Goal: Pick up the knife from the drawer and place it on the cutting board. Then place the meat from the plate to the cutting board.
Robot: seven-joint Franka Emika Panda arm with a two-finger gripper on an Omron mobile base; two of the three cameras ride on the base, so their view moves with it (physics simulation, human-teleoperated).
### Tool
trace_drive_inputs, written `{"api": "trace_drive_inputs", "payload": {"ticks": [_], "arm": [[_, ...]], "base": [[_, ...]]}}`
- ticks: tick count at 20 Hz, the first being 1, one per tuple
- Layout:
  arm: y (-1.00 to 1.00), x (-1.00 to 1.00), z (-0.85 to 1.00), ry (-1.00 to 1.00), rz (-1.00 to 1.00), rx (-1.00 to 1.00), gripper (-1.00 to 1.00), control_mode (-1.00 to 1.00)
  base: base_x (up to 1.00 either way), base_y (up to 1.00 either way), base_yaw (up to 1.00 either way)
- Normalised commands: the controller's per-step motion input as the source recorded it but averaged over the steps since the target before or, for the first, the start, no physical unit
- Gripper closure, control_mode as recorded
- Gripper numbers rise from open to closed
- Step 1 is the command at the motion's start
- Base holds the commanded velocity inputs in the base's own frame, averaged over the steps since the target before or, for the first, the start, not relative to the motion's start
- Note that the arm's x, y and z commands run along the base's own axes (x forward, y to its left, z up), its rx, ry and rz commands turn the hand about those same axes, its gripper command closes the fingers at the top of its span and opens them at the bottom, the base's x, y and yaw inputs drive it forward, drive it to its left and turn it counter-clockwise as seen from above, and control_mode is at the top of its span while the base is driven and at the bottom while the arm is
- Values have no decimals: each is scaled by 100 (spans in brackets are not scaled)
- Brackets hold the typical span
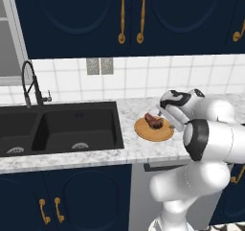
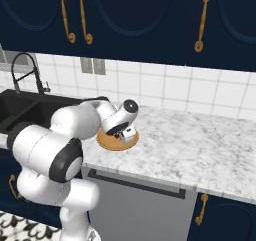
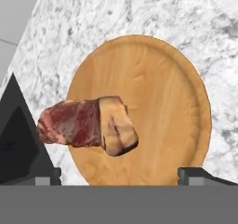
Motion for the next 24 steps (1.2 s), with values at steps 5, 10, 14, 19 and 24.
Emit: {"api": "trace_drive_inputs", "payload": {"ticks": [5,10,14,19,24], "arm": [[0,39,-22,0,0,0,-100,-100],[0,30,-20,0,0,0,-100,-100],[4,4,-24,0,0,0,-100,-100],[13,18,-27,0,0,0,100,-100],[10,7,-27,0,0,0,100,-100]], "base": [[0,0,0],[0,0,0],[0,0,0],[0,0,0],[0,0,0]]}}
